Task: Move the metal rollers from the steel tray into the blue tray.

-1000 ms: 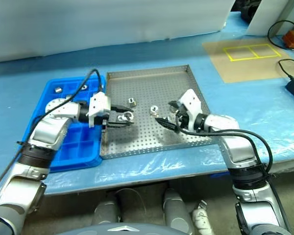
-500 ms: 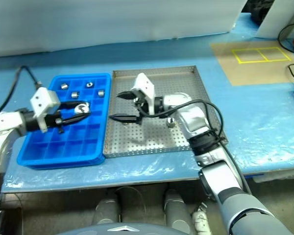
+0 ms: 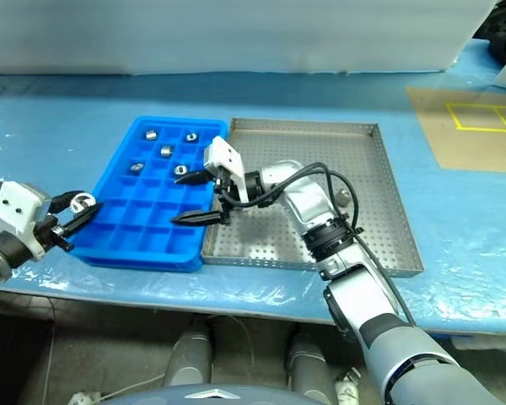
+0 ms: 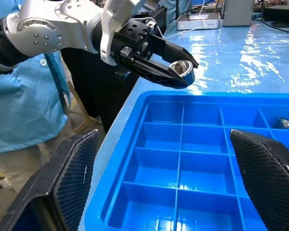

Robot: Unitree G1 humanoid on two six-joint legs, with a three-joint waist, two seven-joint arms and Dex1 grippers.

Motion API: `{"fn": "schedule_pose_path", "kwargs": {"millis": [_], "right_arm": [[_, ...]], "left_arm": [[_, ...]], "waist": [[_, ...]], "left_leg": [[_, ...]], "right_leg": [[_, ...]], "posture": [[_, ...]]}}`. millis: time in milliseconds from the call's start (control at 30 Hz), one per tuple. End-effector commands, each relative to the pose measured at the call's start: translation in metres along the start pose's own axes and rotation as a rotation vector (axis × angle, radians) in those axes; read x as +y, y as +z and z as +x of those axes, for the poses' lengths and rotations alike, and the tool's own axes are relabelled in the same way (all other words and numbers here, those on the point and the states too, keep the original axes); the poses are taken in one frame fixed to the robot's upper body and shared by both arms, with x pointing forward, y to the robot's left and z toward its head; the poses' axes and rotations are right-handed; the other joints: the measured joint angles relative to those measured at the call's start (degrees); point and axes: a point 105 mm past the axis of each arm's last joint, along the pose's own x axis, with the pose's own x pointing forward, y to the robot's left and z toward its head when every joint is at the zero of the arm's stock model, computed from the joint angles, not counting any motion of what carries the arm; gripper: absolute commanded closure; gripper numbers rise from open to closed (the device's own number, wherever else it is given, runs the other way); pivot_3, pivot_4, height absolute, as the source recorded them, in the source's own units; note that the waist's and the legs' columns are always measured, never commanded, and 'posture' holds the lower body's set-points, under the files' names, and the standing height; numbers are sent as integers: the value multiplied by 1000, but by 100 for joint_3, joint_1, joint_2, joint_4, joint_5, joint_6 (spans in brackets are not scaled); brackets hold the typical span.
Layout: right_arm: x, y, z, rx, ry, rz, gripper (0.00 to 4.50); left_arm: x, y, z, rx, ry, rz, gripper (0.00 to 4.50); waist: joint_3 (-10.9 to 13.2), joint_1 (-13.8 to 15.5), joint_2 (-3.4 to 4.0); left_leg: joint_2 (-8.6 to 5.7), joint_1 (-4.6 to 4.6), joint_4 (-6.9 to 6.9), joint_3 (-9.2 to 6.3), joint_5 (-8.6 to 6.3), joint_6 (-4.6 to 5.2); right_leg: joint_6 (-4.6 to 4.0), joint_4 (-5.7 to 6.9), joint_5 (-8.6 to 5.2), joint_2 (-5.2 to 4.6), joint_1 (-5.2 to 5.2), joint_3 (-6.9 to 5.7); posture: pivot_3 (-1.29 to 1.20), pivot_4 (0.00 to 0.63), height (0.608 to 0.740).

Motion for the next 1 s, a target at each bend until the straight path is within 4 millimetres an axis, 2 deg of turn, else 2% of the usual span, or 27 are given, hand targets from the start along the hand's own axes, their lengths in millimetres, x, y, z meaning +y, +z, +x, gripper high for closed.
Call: {"fn": "schedule_pose_path", "kwargs": {"millis": [33, 133, 300, 667, 833, 933, 1000], "right_arm": [[0, 11, 1, -17, 11, -44, 0], [-1, 10, -1, -11, 0, -41, 0], [-2, 7, -4, -3, -18, -34, 0], [-4, 7, -8, -1, -48, -34, 0], [-5, 5, -11, 4, -68, -27, 0], [-5, 4, -12, 6, -77, -28, 0], [-6, 4, -13, 8, -84, -29, 0]], "left_arm": [[6, -10, 1, 36, 67, 42, 2746], [13, -26, 4, 99, 120, 27, 2746], [14, -37, 16, 132, 134, 17, 2746], [-2, -36, 39, 103, 54, 7, 2746], [-4, -47, 41, 150, 37, 9, 2746], [2, -52, 41, 173, 66, 13, 1757], [-1, -43, 44, 135, 44, 27, 1113]], "waist": [[0, 8, 0], [0, 7, -1], [-2, 9, -3], [-4, 1, -3], [-5, -17, -4], [-5, -47, -4], [-5, -88, -5]], "left_leg": [[0, -1, 0, 0, 6, -1], [0, -3, -1, -1, 13, -4], [-1, -3, 0, -2, 26, -15], [-6, -2, 2, -2, 33, -23], [-4, -2, 1, -2, 34, -22], [-4, -1, 1, -2, 34, -23], [-4, 1, 1, -2, 34, -23]], "right_leg": [[-2, 10, -1, 0, -6, 0], [-3, 19, -2, 0, -14, 1], [-3, 26, -2, -2, -15, 1], [-3, 30, -1, -7, -14, 2], [-3, 29, -1, -3, -16, 3], [-3, 30, -1, -2, -16, 4], [-3, 32, -1, -1, -16, 5]], "posture": [[308, 150, 740], [302, 150, 740], [287, 150, 740], [245, 150, 740], [235, 150, 740], [227, 150, 740], [222, 150, 740]]}}
